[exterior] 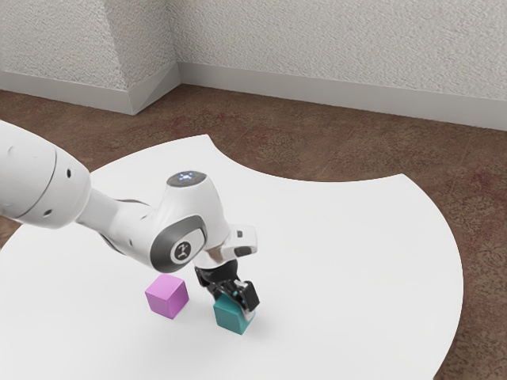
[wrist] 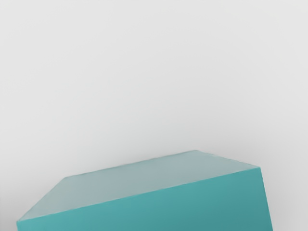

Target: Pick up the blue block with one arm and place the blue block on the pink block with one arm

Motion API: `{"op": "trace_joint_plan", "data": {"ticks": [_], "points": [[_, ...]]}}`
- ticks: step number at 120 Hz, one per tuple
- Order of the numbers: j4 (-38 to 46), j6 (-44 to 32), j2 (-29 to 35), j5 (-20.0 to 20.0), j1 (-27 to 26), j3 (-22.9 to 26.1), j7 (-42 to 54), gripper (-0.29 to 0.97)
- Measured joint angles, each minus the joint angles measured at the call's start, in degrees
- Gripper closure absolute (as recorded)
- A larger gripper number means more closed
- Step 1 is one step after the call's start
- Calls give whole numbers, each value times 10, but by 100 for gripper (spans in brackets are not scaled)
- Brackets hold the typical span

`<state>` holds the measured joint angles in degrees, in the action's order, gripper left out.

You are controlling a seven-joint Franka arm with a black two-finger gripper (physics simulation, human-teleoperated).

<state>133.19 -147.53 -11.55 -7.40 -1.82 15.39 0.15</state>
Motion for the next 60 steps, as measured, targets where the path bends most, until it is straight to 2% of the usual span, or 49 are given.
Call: {"op": "trace_joint_plan", "data": {"ticks": [33,60], "points": [[0,-1,4,2,-1,1,-5,28],[2,9,48,6,-1,7,-14,35]]}}
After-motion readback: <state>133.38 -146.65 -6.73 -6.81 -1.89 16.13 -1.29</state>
